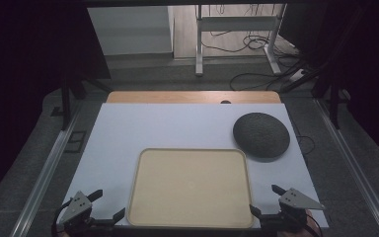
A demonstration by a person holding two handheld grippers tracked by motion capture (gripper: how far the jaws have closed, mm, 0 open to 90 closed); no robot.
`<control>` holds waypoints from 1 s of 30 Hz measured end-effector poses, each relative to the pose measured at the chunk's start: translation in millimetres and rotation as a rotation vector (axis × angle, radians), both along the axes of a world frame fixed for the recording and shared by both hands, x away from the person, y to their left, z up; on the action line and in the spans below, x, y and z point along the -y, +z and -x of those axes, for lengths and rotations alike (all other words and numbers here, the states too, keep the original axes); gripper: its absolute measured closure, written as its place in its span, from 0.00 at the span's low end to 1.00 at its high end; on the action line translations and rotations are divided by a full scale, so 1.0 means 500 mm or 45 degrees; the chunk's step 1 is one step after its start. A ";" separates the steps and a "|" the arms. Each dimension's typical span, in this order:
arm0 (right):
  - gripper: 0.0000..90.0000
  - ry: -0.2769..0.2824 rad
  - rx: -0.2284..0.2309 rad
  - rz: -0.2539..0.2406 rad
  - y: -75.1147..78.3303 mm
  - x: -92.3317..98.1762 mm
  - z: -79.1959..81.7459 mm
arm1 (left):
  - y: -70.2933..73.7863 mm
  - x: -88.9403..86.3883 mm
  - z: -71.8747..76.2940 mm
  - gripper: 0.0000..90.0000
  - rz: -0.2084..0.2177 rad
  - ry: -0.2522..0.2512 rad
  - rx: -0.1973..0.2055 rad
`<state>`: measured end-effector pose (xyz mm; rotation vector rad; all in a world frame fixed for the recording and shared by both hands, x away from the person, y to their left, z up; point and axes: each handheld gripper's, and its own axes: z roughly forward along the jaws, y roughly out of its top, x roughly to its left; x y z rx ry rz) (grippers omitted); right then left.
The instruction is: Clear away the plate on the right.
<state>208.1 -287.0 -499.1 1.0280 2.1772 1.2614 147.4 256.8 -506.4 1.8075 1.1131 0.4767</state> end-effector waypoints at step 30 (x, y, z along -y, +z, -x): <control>0.00 -0.091 -0.044 0.074 0.014 -0.008 -0.055 | -0.004 0.003 -0.002 0.00 -0.017 0.021 0.006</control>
